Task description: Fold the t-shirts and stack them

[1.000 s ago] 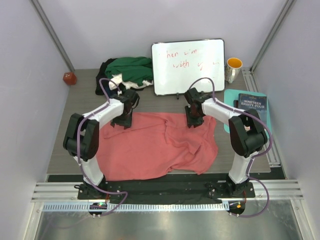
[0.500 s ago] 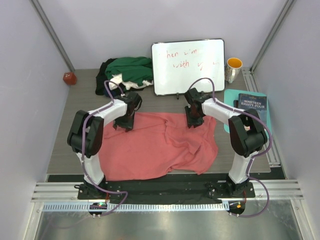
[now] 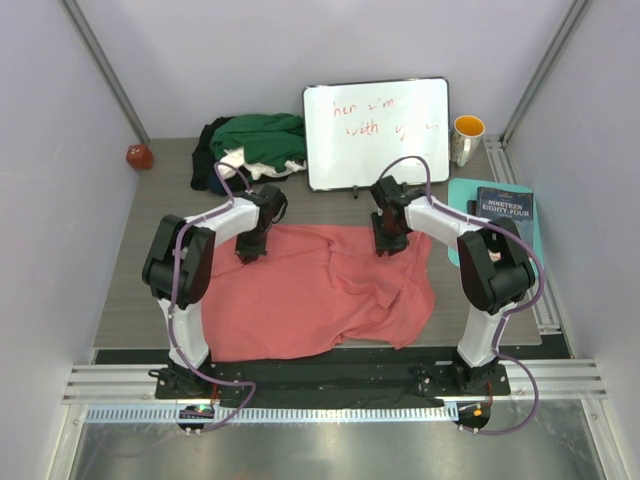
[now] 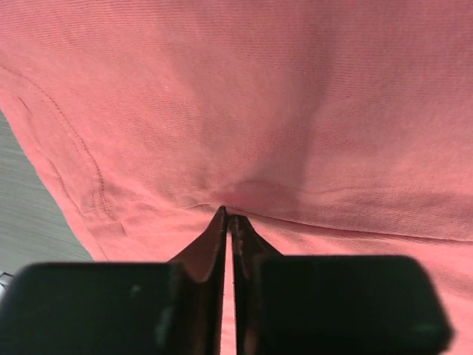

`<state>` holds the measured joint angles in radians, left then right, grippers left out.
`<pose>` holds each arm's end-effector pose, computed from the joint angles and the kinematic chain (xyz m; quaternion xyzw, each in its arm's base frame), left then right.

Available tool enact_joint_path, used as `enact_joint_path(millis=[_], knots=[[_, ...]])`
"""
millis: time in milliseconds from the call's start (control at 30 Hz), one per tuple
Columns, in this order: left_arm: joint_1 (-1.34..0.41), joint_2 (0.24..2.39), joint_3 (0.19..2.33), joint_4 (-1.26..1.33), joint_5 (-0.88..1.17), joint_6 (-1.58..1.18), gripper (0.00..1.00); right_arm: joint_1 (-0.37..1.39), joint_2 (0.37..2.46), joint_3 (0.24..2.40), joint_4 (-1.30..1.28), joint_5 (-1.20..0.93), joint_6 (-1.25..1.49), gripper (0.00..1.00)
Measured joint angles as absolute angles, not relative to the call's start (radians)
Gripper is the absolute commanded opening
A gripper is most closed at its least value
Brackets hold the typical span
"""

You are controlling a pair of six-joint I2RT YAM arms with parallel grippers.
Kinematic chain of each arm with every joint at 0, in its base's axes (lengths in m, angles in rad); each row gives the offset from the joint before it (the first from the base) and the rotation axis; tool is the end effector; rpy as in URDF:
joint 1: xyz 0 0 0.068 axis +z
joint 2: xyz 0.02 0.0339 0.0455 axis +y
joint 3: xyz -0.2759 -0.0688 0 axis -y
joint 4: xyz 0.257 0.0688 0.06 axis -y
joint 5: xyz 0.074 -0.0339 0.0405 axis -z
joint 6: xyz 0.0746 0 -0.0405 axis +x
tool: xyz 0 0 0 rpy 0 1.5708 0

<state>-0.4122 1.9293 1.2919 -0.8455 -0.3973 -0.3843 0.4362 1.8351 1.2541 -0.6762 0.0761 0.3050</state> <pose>0.3520 -0.1224 0.1249 0.0050 0.9794 0.1650 0.1162 0.3519 0.1578 0.1478 -0.0588 0.9853 0.0215 0.1591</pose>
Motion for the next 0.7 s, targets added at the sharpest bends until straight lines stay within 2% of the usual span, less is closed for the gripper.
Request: enact_joint_path(millis=[333,700], knots=[[-0.412,1.889,1.282,-0.854,-0.410,-0.380,0.00,0.388,1.857,1.224,-0.673,0.102,0.345,0.27],[-0.412,1.824,1.262,-0.857,-0.411,-0.358,0.00,0.363,1.864,1.230,-0.675,0.087,0.378,0.30]])
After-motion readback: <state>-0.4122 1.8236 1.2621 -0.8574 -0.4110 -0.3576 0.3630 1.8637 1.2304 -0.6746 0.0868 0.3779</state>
